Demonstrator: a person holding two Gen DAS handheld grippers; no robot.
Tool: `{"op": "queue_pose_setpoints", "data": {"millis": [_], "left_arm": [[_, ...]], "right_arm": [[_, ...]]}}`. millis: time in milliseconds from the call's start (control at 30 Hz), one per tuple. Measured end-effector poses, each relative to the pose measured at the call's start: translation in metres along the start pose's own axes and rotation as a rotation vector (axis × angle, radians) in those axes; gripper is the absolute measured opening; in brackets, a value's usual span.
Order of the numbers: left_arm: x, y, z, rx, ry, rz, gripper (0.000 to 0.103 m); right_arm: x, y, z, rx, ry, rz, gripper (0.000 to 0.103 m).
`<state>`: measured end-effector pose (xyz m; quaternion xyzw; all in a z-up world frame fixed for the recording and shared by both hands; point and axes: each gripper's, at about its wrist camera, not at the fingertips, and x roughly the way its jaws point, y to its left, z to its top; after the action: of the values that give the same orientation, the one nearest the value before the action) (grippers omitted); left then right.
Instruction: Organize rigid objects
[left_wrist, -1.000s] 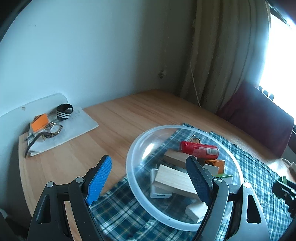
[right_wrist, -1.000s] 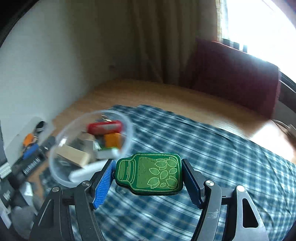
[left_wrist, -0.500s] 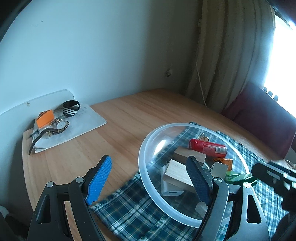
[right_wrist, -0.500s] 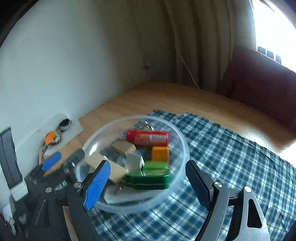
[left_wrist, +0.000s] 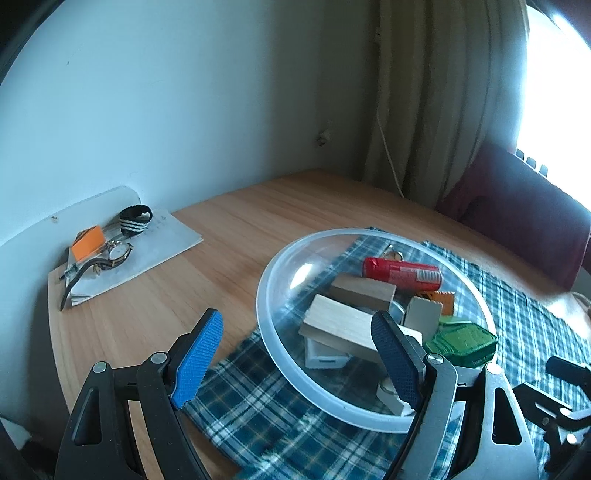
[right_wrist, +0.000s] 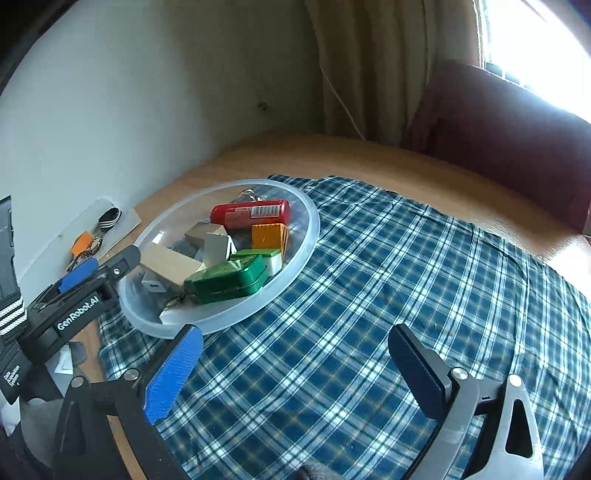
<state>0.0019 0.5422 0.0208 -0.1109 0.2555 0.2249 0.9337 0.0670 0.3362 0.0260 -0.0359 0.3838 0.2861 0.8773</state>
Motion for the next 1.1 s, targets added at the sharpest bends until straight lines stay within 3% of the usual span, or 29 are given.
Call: {"op": "queue_pose_setpoints", "data": {"millis": [333, 833, 1100], "left_arm": [[-0.013, -0.012, -0.009, 0.045, -0.003, 0.029, 0.096], [-0.022, -0.019, -0.012, 0.072, -0.004, 0.043, 0.096], [-0.024, -0.018, -0.013, 0.072, -0.001, 0.042, 0.096]], "right_arm": [[-0.004, 0.005, -0.006, -0.027, 0.015, 0.031, 0.102], [-0.009, 0.014, -0.006, -0.073, 0.002, 0.052, 0.103], [-0.01, 0.012, -0.007, -0.057, -0.014, 0.021, 0.103]]}}
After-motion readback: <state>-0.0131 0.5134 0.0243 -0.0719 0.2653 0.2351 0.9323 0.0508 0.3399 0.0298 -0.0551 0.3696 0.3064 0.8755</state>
